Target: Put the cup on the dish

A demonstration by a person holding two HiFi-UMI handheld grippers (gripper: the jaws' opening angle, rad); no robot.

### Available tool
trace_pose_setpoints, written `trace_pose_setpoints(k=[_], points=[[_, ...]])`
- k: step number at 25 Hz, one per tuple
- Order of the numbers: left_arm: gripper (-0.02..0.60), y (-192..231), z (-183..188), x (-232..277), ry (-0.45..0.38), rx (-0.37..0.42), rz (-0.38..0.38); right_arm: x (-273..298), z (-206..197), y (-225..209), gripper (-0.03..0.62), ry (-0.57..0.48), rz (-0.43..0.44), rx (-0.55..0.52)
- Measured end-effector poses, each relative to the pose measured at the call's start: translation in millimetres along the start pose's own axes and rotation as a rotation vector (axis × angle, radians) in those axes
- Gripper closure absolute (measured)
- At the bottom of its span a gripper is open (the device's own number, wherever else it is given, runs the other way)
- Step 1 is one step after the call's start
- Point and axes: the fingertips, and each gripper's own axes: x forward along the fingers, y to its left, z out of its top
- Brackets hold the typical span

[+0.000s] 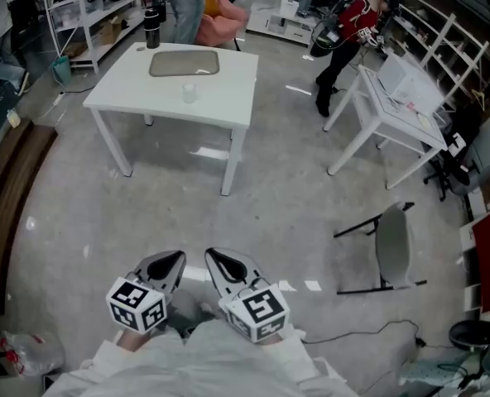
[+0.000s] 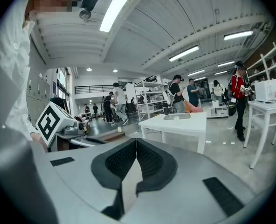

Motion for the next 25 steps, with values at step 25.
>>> trace_pose_setpoints(k=[25], points=[[0.574,175.1,120.4,127.1,0.018,0.022,-0.083,203.4,78.7,-125.3,0.582,-0.068,-0.060,0.050]])
